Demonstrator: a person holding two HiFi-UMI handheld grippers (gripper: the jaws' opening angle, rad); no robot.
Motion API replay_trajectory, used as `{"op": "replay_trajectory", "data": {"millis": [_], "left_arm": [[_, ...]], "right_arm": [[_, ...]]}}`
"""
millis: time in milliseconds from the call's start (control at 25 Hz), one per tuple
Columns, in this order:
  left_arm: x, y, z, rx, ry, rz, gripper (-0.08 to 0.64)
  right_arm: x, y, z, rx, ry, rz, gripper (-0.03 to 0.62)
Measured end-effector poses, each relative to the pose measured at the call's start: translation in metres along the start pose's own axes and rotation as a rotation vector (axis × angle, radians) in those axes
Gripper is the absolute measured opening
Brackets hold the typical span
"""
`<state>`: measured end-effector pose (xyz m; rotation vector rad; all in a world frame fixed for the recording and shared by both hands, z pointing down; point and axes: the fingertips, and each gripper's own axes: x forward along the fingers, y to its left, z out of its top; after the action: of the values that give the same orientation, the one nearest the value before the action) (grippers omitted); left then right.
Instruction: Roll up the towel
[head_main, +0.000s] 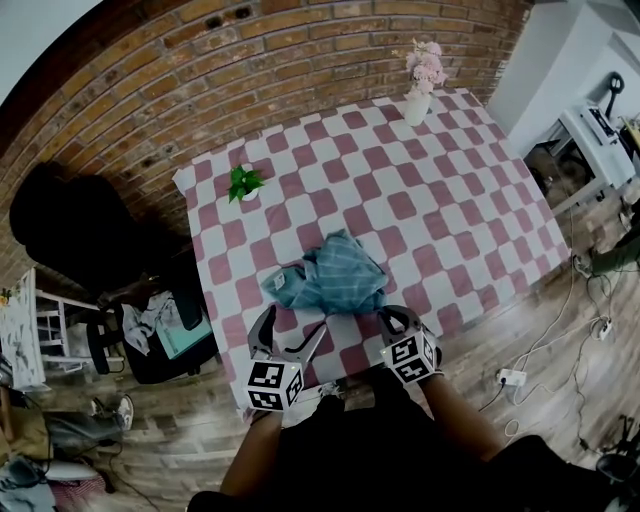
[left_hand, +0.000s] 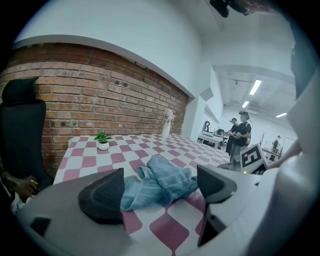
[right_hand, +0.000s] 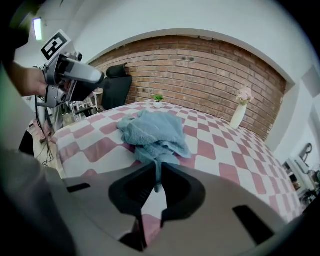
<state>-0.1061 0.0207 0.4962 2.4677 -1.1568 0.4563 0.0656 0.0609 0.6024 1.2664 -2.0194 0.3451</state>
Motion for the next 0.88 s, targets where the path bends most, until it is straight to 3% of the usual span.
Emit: {"op": "replay_trajectory", "data": {"millis": [360, 880], "left_arm": [[0.000, 0.003, -0.003, 0.007, 0.022, 0.015, 0.439], [-0.004, 0.015, 0.006, 0.004, 0.016, 0.055, 0.425]], "right_arm": [[-0.006, -0.015, 0.032, 0.002, -0.079, -0.026, 0.034], [-0.030, -0.022, 0.092, -0.030, -0.290, -0.062, 0.034]]}}
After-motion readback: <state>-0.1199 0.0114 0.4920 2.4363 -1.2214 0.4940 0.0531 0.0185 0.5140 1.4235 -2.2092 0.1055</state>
